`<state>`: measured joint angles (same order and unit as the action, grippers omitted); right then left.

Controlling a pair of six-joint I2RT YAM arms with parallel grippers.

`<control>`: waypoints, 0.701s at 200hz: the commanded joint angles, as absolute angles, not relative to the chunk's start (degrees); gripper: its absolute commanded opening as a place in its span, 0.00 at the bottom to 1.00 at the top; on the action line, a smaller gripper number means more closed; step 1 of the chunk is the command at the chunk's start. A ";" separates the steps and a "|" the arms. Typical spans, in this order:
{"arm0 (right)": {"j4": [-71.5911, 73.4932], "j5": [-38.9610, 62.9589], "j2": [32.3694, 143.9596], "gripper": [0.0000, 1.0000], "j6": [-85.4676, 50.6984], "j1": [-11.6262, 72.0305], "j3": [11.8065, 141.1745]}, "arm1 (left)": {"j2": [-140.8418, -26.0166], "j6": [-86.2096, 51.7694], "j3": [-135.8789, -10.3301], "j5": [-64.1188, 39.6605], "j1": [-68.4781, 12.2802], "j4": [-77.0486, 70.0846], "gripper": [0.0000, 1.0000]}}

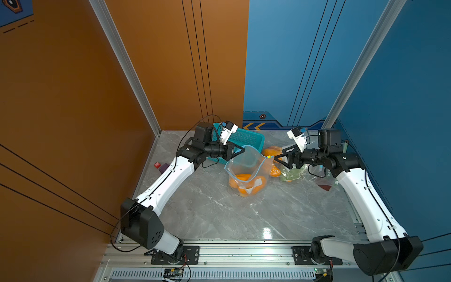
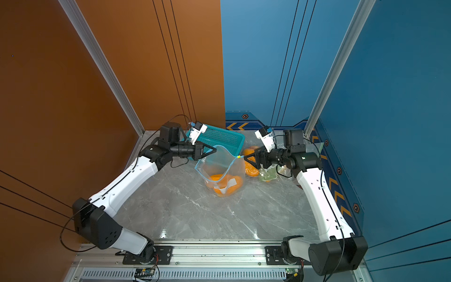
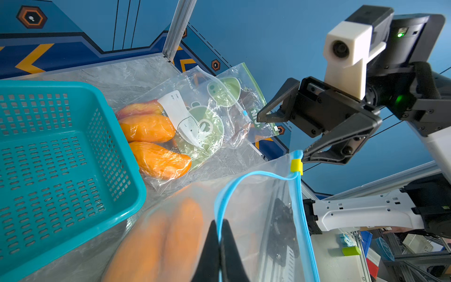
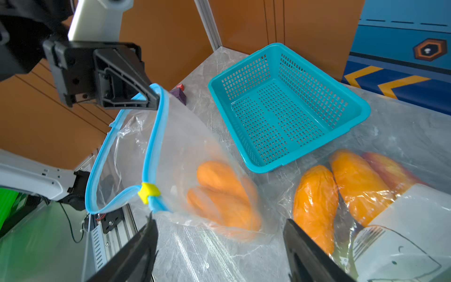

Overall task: Place the mango in a zip-top bag and seal the zipper
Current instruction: Adjust the zipper food storage bag at the center of the board, then zip the zipper on the zipper food storage bag.

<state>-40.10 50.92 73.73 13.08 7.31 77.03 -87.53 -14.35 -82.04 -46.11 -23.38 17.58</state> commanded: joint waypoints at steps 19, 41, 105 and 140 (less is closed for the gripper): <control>-38.15 65.38 77.55 0.81 25.18 6.92 77.06 | -91.23 -13.99 -85.98 -48.96 -21.71 18.68 0.00; -38.32 63.64 80.88 0.81 25.77 7.98 79.39 | -92.57 -13.87 -87.26 -50.14 -21.64 19.21 0.00; -39.54 61.41 88.31 0.81 26.88 8.07 85.29 | -93.50 -13.29 -88.28 -51.33 -21.31 20.37 0.00; -40.42 64.45 90.94 0.54 27.87 9.08 87.96 | -93.48 -13.69 -88.37 -50.35 -21.01 20.63 0.00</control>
<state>-39.42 61.58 89.32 26.00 8.01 85.25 -92.75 -14.35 -86.19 -49.56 -21.65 19.14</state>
